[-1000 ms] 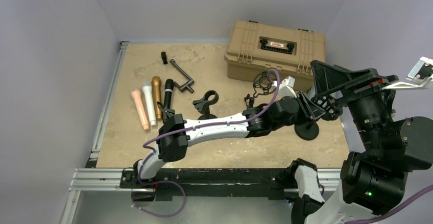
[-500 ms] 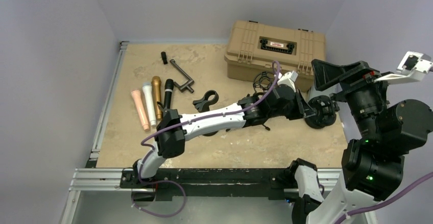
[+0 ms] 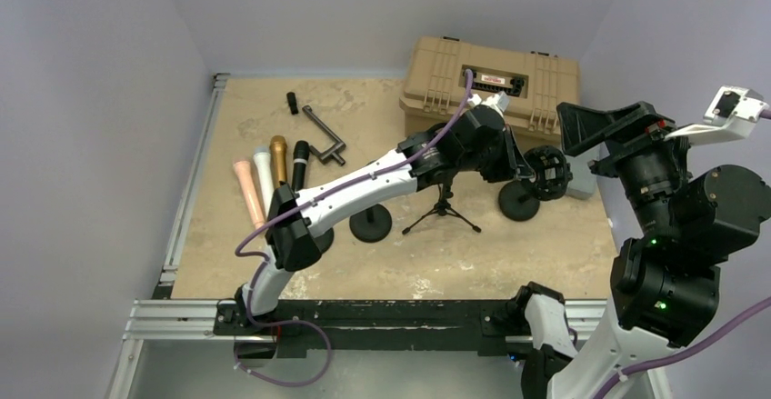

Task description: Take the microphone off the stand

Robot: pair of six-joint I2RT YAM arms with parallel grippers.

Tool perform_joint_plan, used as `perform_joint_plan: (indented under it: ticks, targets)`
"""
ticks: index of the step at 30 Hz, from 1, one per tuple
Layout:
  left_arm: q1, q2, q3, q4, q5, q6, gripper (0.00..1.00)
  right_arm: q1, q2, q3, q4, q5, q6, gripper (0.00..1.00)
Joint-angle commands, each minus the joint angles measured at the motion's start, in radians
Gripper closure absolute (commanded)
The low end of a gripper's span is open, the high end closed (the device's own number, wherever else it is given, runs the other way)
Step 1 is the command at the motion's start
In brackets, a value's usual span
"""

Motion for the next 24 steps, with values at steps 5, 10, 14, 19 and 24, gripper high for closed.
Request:
perform_joint_plan:
  ticks: [5, 10, 14, 19, 24]
  targets:
    - [0.043, -0.046, 0.127, -0.108, 0.060, -0.020, 1.00, 0.001, 0.020, -0.009, 0.028, 0.017, -0.016, 0.13]
    - [0.049, -0.080, 0.056, -0.077, 0.041, -0.058, 1.00, 0.001, 0.023, -0.066, 0.022, 0.032, -0.036, 0.14]
    - [0.070, -0.082, 0.005, -0.039, 0.060, -0.070, 1.00, 0.006, 0.029, -0.123, 0.019, 0.062, -0.072, 0.16]
    - [0.094, -0.070, -0.017, -0.004, 0.080, -0.078, 0.90, 0.019, 0.047, -0.234, 0.048, 0.176, -0.140, 0.16]
    - [0.109, -0.069, -0.016, 0.008, 0.077, -0.053, 0.68, 0.033, 0.103, -0.356, 0.087, 0.282, -0.222, 0.14]
